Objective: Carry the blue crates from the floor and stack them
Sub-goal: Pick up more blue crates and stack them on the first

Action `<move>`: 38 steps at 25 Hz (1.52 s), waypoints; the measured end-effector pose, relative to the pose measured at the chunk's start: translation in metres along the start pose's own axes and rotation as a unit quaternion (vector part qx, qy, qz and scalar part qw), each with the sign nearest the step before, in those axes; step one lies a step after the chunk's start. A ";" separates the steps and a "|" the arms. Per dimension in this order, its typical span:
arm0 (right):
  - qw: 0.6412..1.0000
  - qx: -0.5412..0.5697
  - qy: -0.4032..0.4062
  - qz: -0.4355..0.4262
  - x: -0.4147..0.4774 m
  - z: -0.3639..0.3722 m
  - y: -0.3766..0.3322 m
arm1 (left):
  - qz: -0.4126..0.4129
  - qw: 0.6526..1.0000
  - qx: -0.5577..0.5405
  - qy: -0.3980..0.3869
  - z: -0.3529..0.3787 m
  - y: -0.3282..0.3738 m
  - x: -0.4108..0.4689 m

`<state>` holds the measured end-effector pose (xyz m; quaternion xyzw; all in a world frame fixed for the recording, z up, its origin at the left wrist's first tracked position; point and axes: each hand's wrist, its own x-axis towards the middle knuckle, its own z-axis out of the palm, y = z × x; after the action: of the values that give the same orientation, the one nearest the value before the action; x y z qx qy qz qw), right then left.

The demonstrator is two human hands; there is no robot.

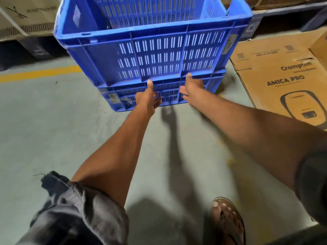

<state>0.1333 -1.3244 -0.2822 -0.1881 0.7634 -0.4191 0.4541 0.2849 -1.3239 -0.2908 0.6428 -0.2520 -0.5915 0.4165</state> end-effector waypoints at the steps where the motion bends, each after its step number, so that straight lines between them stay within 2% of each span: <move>1: 0.997 0.053 -0.040 0.024 0.001 0.002 -0.004 | -0.024 0.999 -0.019 -0.009 0.004 0.000 0.007; 4: 0.987 0.105 -0.110 0.057 0.006 -0.003 -0.013 | -0.026 0.999 0.003 -0.020 0.010 0.002 0.018; 8: 0.985 0.097 -0.110 0.091 0.009 -0.013 -0.014 | -0.056 0.997 0.042 -0.010 -0.005 0.014 0.005; 11: 0.988 0.063 -0.107 0.096 -0.026 -0.035 -0.024 | -0.036 0.995 0.094 -0.004 -0.010 0.035 -0.040; 15: 0.985 0.080 -0.097 0.115 -0.130 -0.094 -0.077 | -0.022 0.990 0.133 -0.034 -0.005 0.095 -0.145; 17: 0.993 0.065 -0.043 0.093 -0.196 -0.134 -0.121 | -0.021 0.990 0.129 -0.054 0.002 0.139 -0.212; 20: 0.998 0.040 -0.019 0.053 -0.306 -0.190 -0.189 | -0.007 0.986 0.130 -0.102 0.012 0.213 -0.325; 23: 0.999 0.039 -0.016 0.016 -0.417 -0.250 -0.238 | 0.090 0.962 0.208 -0.156 0.012 0.271 -0.436; 27: 0.996 0.044 0.072 -0.030 -0.563 -0.337 -0.266 | 0.214 0.870 0.356 -0.264 0.003 0.321 -0.577; 31: 0.981 0.005 0.184 -0.063 -0.691 -0.420 -0.252 | 0.307 0.778 0.419 -0.354 -0.004 0.340 -0.703; 33: 0.963 -0.044 0.260 -0.063 -0.756 -0.463 -0.231 | 0.371 0.704 0.448 -0.408 0.001 0.335 -0.768; 35: 0.935 -0.117 0.328 -0.065 -0.818 -0.497 -0.197 | 0.453 0.607 0.472 -0.451 0.008 0.318 -0.827; 38: 0.850 -0.296 0.429 -0.077 -0.906 -0.551 -0.130 | 0.562 0.466 0.449 -0.516 0.016 0.271 -0.924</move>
<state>0.1202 -0.5359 0.4385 -0.1732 0.9531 -0.2462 -0.0297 0.1552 -0.7151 0.4444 0.0400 -0.9589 -0.2596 0.1075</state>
